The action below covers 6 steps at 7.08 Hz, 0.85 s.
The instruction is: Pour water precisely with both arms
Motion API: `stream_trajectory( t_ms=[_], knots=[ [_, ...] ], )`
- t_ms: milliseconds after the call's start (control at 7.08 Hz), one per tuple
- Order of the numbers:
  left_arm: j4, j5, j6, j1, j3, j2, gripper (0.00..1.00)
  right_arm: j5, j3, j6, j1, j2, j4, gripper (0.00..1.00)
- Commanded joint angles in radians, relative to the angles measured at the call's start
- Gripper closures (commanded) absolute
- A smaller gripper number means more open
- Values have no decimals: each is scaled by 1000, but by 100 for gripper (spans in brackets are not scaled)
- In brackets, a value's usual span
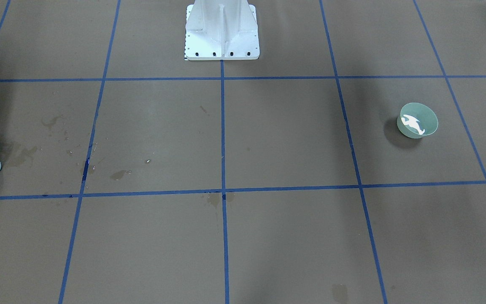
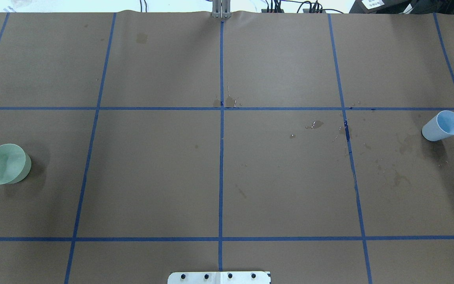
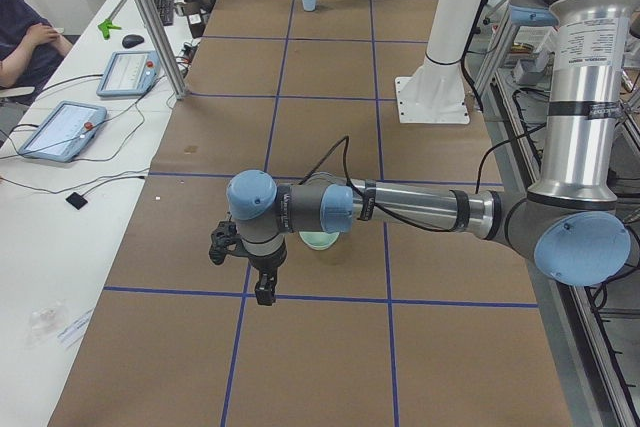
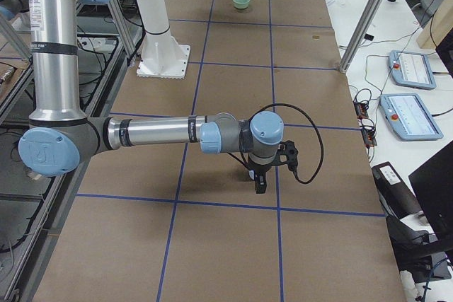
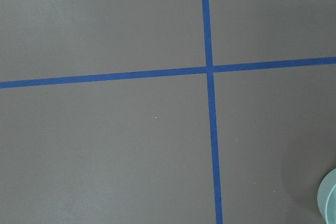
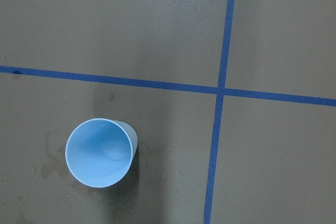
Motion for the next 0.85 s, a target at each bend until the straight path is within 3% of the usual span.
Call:
stream_trajectory(
  t_ms=[0,706],
  knots=[
    [-1,0,0,-2,-3,0,0,1,1,0,6,-27,0,0],
    [-4,-1,27,-24,-35,48,0,-2,-2,0,4,-7,0,1]
  ],
)
